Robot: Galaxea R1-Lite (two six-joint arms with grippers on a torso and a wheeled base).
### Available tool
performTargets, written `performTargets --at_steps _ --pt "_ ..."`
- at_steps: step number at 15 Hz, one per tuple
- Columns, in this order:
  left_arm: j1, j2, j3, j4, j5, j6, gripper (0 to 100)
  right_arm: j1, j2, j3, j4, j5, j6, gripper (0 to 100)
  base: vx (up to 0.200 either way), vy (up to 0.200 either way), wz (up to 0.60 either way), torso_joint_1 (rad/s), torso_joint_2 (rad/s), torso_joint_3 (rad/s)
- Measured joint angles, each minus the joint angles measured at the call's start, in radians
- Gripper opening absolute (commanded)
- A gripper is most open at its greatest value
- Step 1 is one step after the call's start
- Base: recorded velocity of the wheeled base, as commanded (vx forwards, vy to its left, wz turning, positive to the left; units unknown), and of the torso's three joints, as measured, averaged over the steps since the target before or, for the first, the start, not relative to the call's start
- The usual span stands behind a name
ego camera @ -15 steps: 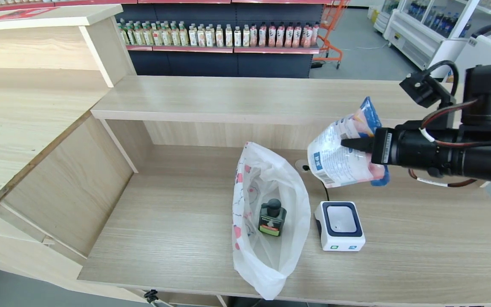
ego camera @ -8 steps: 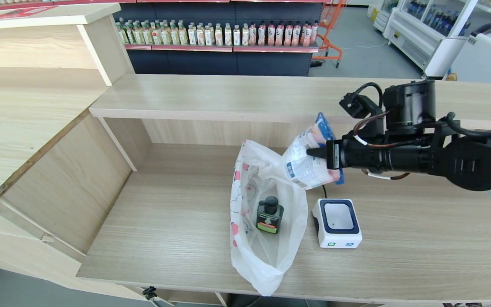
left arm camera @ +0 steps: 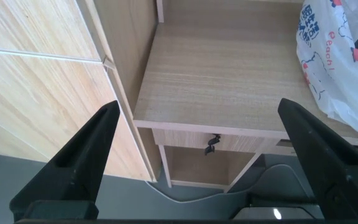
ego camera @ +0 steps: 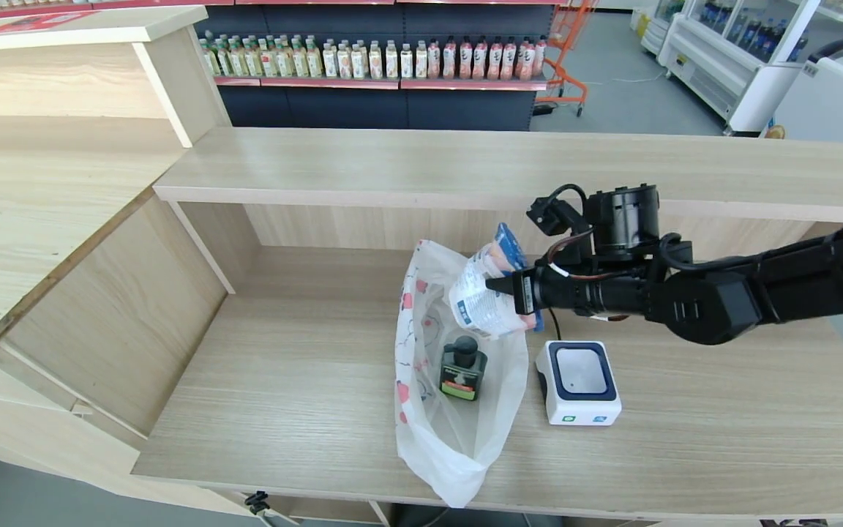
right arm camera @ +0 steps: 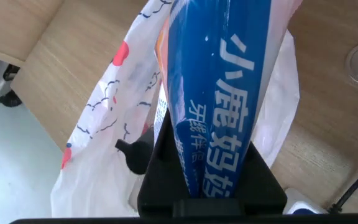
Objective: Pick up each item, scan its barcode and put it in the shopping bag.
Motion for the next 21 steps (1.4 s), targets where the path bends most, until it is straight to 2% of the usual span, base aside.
performTargets --at_steps 5,14,15,21 --pt "0.0 0.0 0.0 0.0 0.0 0.0 100 0.02 0.107 -0.069 -0.039 0.0 -0.033 0 0.0 0.0 0.0 0.0 0.0 0.0" --pt "0.0 0.0 0.0 0.0 0.0 0.0 100 0.026 0.223 -0.097 -0.096 0.001 -0.083 0 0.0 0.0 0.0 0.0 0.0 0.0" --pt "0.0 0.0 0.0 0.0 0.0 0.0 100 0.026 0.23 -0.104 -0.096 0.001 -0.084 100 0.0 0.0 0.0 0.0 0.0 0.0" --pt "0.0 0.0 0.0 0.0 0.0 0.0 100 0.026 0.217 -0.125 -0.097 0.069 -0.063 100 0.0 0.0 0.0 0.0 0.0 0.0"
